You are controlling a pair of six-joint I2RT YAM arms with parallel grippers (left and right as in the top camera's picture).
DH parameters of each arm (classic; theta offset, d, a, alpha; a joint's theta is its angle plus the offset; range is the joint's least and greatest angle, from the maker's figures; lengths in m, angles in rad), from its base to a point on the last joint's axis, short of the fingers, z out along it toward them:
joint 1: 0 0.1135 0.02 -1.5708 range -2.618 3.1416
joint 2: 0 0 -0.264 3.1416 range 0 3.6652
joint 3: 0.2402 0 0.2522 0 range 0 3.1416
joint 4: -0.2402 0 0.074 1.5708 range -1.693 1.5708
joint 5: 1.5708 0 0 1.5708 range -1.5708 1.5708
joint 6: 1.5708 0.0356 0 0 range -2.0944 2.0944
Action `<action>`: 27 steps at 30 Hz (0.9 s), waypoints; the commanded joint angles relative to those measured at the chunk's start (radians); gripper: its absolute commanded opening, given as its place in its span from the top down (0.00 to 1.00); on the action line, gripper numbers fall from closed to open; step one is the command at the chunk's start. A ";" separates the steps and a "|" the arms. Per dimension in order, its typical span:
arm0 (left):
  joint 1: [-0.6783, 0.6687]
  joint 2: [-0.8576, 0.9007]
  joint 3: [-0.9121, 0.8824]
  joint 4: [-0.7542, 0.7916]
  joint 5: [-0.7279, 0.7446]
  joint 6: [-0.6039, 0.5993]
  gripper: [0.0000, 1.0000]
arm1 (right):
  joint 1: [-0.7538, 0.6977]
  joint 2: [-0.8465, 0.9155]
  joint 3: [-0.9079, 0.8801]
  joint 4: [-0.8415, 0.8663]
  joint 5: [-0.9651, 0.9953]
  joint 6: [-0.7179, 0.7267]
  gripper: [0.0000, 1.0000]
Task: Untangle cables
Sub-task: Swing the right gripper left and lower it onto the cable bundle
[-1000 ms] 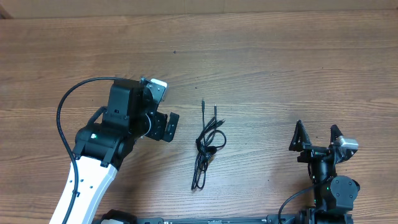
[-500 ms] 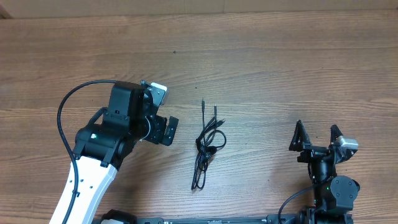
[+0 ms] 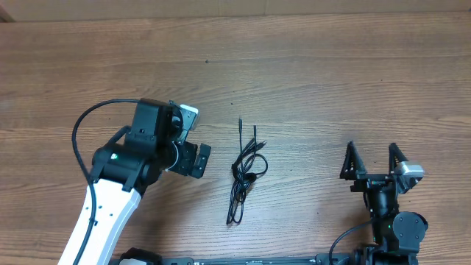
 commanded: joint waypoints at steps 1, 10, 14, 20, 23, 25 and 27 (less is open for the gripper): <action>-0.004 0.050 0.026 -0.006 -0.044 -0.052 0.01 | 0.006 -0.009 -0.010 0.039 -0.167 0.073 0.00; -0.004 0.187 0.026 0.019 -0.064 -0.130 0.00 | 0.004 0.016 0.078 -0.009 -0.269 0.166 0.00; -0.003 0.205 0.026 0.019 -0.069 -0.129 0.00 | 0.004 0.126 0.214 -0.090 -0.269 0.166 0.00; -0.001 0.204 0.026 0.017 -0.100 -0.138 0.00 | 0.004 0.436 0.512 -0.315 -0.302 0.116 0.00; -0.001 0.204 0.026 0.017 -0.100 -0.141 0.00 | 0.004 0.637 0.708 -0.504 -0.304 0.116 0.00; -0.001 0.204 0.026 0.017 -0.100 -0.148 0.01 | 0.004 0.772 0.839 -0.618 -0.321 0.117 0.00; -0.001 0.204 0.026 0.017 -0.100 -0.150 0.00 | 0.004 0.867 0.921 -0.671 -0.373 0.118 0.00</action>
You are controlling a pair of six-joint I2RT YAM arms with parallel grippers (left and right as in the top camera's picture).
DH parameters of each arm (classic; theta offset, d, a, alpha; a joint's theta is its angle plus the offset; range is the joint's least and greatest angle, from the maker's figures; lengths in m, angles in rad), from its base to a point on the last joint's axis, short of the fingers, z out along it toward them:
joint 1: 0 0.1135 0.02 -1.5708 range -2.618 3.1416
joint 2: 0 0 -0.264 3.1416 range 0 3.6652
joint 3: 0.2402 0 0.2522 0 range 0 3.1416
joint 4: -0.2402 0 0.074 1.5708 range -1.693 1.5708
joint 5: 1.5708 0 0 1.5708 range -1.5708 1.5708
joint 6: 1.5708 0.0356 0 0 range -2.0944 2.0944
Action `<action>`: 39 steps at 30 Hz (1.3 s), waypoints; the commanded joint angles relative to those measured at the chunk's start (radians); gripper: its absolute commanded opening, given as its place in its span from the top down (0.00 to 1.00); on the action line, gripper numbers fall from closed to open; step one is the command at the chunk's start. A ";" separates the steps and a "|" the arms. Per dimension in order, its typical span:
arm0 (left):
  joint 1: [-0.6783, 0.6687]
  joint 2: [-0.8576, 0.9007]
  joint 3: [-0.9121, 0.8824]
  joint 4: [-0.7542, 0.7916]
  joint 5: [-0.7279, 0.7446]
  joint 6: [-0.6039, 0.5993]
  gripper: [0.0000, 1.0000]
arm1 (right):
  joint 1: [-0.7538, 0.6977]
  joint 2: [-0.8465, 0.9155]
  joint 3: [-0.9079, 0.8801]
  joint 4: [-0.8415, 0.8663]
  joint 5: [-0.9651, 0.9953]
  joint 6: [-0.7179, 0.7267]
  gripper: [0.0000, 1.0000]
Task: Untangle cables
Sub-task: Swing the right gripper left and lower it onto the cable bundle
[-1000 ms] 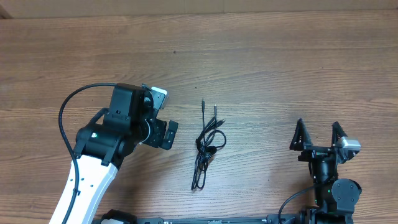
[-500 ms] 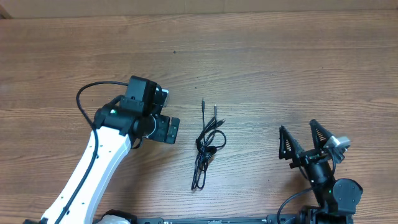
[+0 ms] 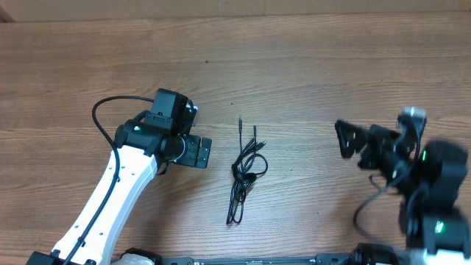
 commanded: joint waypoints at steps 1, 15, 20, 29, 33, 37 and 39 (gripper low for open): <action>-0.001 0.000 0.024 0.002 -0.014 -0.026 0.00 | 0.004 0.169 0.154 -0.055 -0.120 0.002 0.00; 0.040 0.000 0.024 0.048 -0.013 -0.110 0.00 | 0.037 0.614 0.191 -0.144 -0.609 0.147 0.06; 0.040 0.000 0.024 0.084 -0.014 -0.131 0.00 | 0.140 0.676 0.191 -0.250 -0.562 0.098 0.11; 0.042 0.000 0.024 0.116 -0.014 -0.131 0.00 | 0.377 0.680 0.183 -0.364 -0.286 0.203 0.26; 0.060 0.000 0.024 0.130 -0.024 -0.141 0.00 | 0.514 0.681 0.132 -0.286 -0.164 0.377 0.25; 0.077 0.000 0.024 0.129 -0.036 -0.154 0.00 | 0.594 0.681 0.099 -0.191 -0.094 0.499 0.26; 0.084 0.000 0.024 0.129 -0.036 -0.154 0.00 | 0.621 0.682 0.086 -0.171 -0.053 0.557 0.26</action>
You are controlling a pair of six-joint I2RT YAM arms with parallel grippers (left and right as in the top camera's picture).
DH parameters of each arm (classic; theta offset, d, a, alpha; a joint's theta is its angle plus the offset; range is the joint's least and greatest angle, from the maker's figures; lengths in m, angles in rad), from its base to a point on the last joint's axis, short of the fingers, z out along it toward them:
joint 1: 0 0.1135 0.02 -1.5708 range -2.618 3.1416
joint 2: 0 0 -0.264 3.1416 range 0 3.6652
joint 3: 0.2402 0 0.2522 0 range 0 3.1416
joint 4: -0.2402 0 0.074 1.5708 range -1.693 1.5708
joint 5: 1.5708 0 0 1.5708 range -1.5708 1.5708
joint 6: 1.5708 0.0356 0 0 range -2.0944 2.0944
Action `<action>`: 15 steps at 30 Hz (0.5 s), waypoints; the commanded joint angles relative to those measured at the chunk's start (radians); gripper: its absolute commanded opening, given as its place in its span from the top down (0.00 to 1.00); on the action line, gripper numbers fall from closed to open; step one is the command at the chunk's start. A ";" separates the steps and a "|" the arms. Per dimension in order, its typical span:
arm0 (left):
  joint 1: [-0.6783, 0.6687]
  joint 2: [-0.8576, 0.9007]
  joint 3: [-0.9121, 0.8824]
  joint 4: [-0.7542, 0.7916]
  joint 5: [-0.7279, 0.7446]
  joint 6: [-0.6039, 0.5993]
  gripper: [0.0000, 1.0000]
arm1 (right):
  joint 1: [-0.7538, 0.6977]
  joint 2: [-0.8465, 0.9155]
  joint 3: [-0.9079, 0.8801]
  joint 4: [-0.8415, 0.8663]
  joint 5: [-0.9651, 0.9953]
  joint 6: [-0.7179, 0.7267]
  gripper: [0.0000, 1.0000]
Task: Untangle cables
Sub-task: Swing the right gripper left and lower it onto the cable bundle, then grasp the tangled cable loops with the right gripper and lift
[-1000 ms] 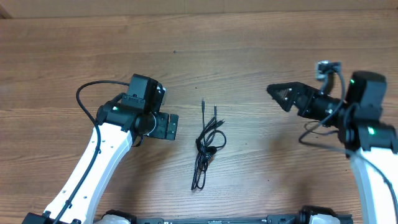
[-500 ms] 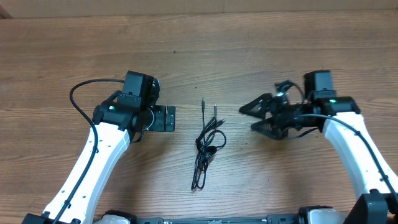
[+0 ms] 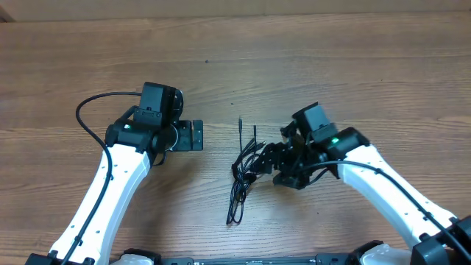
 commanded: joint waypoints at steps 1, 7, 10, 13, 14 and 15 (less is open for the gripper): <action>0.017 0.000 0.022 0.000 -0.017 -0.022 0.00 | 0.047 -0.001 -0.031 0.038 0.125 0.174 0.26; 0.017 0.000 0.022 0.000 -0.017 -0.025 0.00 | 0.089 0.000 -0.045 0.089 0.171 0.238 0.28; 0.017 0.000 0.022 0.000 -0.016 -0.029 0.00 | 0.116 0.000 -0.045 0.091 0.222 0.284 0.30; 0.017 0.000 0.022 -0.005 -0.016 -0.036 0.00 | 0.135 0.000 -0.045 0.102 0.233 0.288 0.31; 0.017 0.000 0.022 -0.006 -0.010 -0.036 0.00 | 0.137 0.000 -0.045 0.106 0.233 0.288 0.33; 0.017 0.000 0.022 -0.006 -0.010 -0.036 0.00 | 0.137 0.000 -0.045 0.108 0.237 0.288 0.34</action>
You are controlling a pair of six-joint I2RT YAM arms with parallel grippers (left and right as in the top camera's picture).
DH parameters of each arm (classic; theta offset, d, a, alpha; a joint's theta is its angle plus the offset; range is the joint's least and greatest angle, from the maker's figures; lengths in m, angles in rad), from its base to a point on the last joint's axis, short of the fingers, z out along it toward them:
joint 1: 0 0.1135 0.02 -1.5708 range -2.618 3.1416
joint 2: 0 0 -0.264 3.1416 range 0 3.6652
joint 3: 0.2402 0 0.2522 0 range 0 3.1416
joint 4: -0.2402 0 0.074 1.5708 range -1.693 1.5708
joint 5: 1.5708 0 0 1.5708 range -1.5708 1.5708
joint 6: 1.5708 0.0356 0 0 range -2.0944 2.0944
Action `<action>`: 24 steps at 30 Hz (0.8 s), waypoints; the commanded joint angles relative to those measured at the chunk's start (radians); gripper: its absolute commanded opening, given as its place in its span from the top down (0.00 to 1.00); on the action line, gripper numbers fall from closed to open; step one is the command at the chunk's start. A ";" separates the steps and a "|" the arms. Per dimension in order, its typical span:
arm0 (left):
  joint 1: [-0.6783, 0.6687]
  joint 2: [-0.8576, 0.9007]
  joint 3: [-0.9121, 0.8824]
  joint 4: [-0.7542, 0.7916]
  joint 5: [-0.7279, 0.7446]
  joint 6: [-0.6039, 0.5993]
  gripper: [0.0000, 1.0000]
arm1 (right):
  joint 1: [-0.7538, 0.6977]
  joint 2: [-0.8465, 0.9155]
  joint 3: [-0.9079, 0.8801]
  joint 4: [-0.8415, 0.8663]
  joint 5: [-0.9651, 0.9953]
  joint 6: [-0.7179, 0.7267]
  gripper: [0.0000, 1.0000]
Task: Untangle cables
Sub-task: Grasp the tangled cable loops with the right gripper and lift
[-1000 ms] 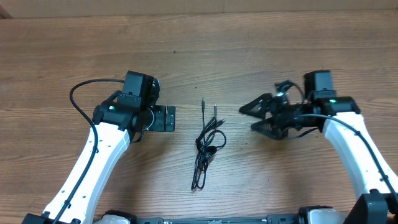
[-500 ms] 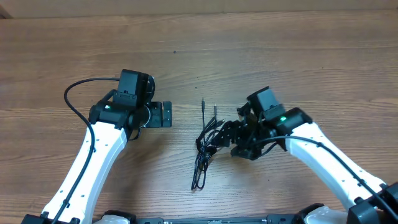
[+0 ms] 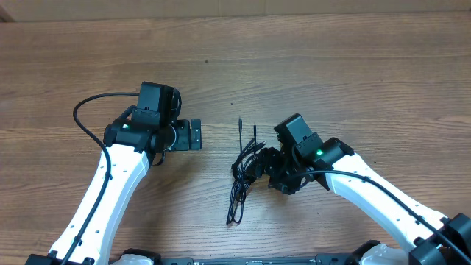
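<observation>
A bundle of thin black cables lies tangled on the wooden table, its two plug ends pointing away from me and a long loop trailing toward the near edge. My right gripper is low at the right side of the knot, and its dark fingers look open on either side of the upper loops. The left gripper hovers open to the left of the cables, well apart from them, pointing right with nothing in it.
The wooden table carries nothing else. The left arm's black cable arcs out beside its wrist. The white right forearm crosses the near right part of the table.
My right gripper has shifted a little to the left, further onto the knot of cables. The left gripper has barely moved. The cables lie as before.
At first the right arm was parked at the near right edge, its gripper open and pointing away, and the left gripper hung low left of the cables. The right arm then lifted and later reached the tangle. The left gripper moved up and back. The cables have kept their shape.
</observation>
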 commanded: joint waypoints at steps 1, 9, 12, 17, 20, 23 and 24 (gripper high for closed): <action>0.006 0.000 0.022 -0.002 -0.003 -0.024 0.00 | 0.008 0.000 -0.006 0.011 0.043 0.029 0.36; 0.006 0.000 0.022 0.023 -0.003 -0.023 0.00 | 0.008 0.036 -0.006 0.079 0.043 -0.138 0.39; 0.006 0.000 0.022 0.044 -0.003 -0.023 0.00 | 0.011 0.055 -0.006 0.092 0.044 -0.171 0.39; 0.005 0.000 0.022 0.060 -0.004 -0.023 0.00 | 0.011 0.068 -0.007 0.087 0.043 -0.188 0.39; 0.005 0.000 0.022 0.066 -0.006 -0.019 0.00 | 0.016 0.068 -0.012 0.089 0.043 -0.191 0.39; 0.006 0.000 0.021 0.066 -0.014 -0.015 0.00 | 0.036 0.068 -0.031 0.103 0.044 -0.190 0.39; 0.006 0.000 0.021 0.065 -0.014 -0.011 0.00 | 0.044 0.068 -0.040 0.115 0.043 -0.190 0.39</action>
